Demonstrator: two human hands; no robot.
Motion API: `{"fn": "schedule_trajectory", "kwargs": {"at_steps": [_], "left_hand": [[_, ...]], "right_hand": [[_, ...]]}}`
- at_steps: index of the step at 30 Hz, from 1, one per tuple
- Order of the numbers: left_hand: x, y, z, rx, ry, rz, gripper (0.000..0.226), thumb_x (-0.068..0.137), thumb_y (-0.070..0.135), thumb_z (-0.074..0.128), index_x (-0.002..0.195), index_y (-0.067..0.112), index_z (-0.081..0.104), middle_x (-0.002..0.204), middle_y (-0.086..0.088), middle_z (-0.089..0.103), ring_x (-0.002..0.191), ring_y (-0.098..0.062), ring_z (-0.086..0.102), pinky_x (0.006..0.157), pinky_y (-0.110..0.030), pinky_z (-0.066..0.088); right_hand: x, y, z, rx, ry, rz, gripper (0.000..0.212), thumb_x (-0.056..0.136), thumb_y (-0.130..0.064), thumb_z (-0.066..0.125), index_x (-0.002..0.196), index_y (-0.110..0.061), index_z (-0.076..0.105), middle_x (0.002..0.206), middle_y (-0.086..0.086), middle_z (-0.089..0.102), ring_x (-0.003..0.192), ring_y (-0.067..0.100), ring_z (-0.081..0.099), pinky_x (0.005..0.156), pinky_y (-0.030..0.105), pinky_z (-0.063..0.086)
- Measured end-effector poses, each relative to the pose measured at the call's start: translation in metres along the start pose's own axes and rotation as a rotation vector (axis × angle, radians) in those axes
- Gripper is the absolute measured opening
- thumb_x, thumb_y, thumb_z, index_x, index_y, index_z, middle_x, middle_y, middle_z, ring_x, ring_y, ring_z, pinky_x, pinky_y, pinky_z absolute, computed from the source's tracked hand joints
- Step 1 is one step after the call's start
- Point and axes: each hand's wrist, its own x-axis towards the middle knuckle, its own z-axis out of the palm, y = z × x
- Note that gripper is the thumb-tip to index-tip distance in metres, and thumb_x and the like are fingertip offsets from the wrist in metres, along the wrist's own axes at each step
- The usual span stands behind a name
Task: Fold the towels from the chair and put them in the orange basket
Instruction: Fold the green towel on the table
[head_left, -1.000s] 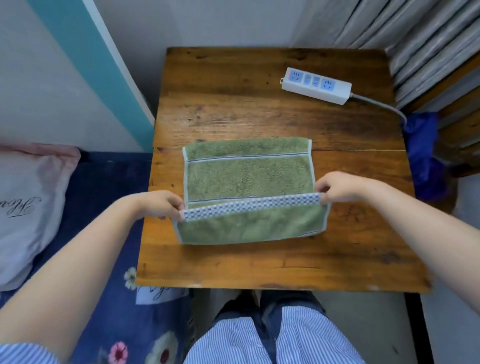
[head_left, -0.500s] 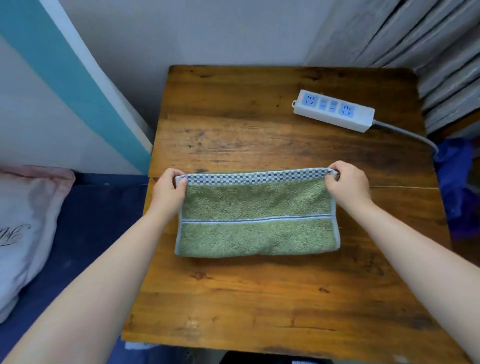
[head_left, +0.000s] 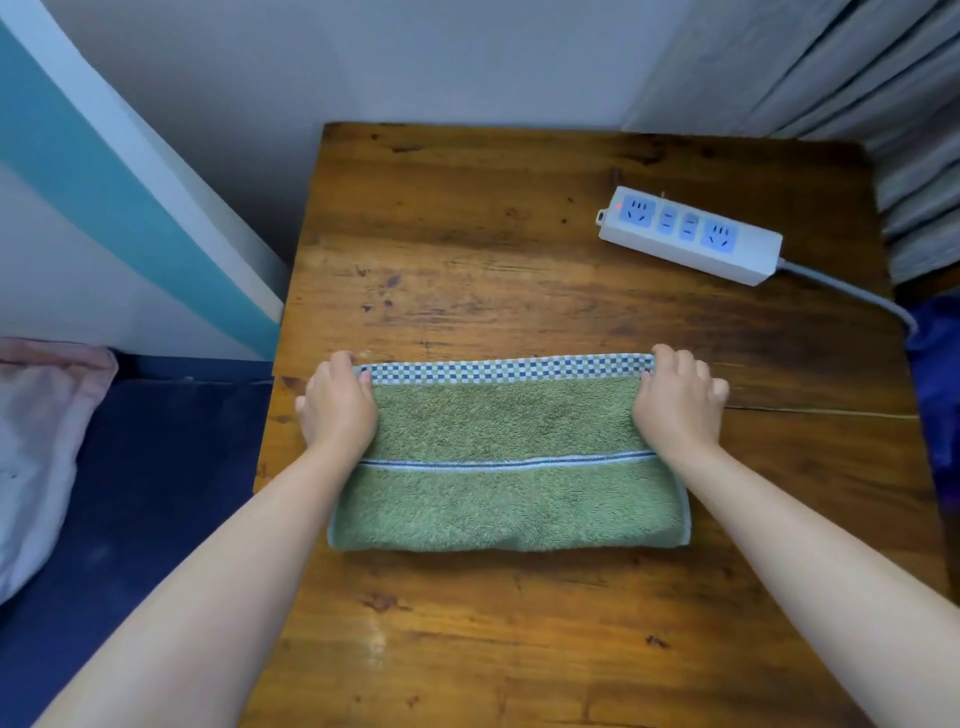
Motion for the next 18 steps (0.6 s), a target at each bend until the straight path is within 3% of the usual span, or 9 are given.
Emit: {"fn": "schedule_trajectory", "kwargs": {"at_steps": [3,6,9,12,14,16,18], "left_hand": [[-0.019,0.004,-0.005,-0.048,0.078,0.015,0.047,0.097,0.023,0.041,0.139,0.005,0.032,0.141,-0.019,0.038,0.131,-0.034,0.033,0.106,-0.045,0.027],[-0.062,0.001,0.009,0.002,0.118,0.307,0.051,0.093,0.029,0.036,0.136,0.002,0.039,0.144,-0.022,0.038,0.137,-0.037,0.03,0.112,-0.049,0.021],[-0.1,-0.005,0.039,0.129,0.017,0.5,0.052,0.092,0.038,0.027,0.13,0.006,0.042,0.136,-0.019,0.051,0.133,-0.032,0.033,0.112,-0.046,0.019],[-0.107,-0.023,0.056,0.242,-0.078,0.451,0.052,0.094,0.046,0.016,0.128,0.014,0.038,0.131,-0.015,0.057,0.127,-0.027,0.03,0.1,-0.047,0.019],[-0.104,-0.036,0.059,0.272,-0.109,0.403,0.056,0.095,0.05,0.008,0.129,0.018,0.038,0.131,-0.014,0.058,0.126,-0.028,0.03,0.1,-0.048,0.019],[-0.102,-0.043,0.059,0.3,-0.148,0.366,0.062,0.094,0.053,0.005,0.131,0.018,0.041,0.133,-0.015,0.056,0.129,-0.033,0.032,0.101,-0.048,0.017],[-0.102,-0.043,0.054,0.264,-0.16,0.325,0.071,0.087,0.057,0.013,0.138,0.017,0.041,0.144,-0.015,0.043,0.137,-0.038,0.03,0.107,-0.049,0.012]], "right_hand": [[-0.012,-0.005,-0.002,0.153,0.143,0.019,0.043,0.092,-0.015,0.04,0.133,-0.002,0.04,0.134,0.019,0.046,0.123,0.035,0.04,0.101,0.044,0.026],[-0.053,-0.02,0.01,0.166,0.314,-0.233,0.046,0.081,-0.023,0.035,0.123,-0.004,0.044,0.129,0.022,0.05,0.121,0.03,0.038,0.104,0.05,0.025],[-0.107,-0.032,0.041,0.018,0.151,-0.484,0.049,0.083,-0.034,0.034,0.127,-0.015,0.038,0.14,0.01,0.032,0.128,0.027,0.027,0.11,0.045,0.002],[-0.133,-0.027,0.077,-0.139,0.062,-0.566,0.05,0.087,-0.043,0.028,0.131,-0.021,0.035,0.155,0.008,0.009,0.139,0.028,0.016,0.108,0.049,-0.001],[-0.133,-0.022,0.09,-0.158,0.063,-0.56,0.048,0.093,-0.045,0.017,0.134,-0.023,0.032,0.157,0.002,-0.017,0.145,0.022,-0.008,0.11,0.049,-0.002],[-0.13,-0.02,0.093,-0.177,0.045,-0.543,0.051,0.096,-0.046,0.004,0.135,-0.025,0.03,0.154,-0.003,-0.025,0.143,0.016,-0.021,0.113,0.046,-0.009],[-0.127,-0.013,0.089,-0.187,0.006,-0.518,0.056,0.095,-0.049,-0.003,0.135,-0.028,0.03,0.154,-0.006,-0.025,0.143,0.014,-0.022,0.114,0.044,-0.014]]}}
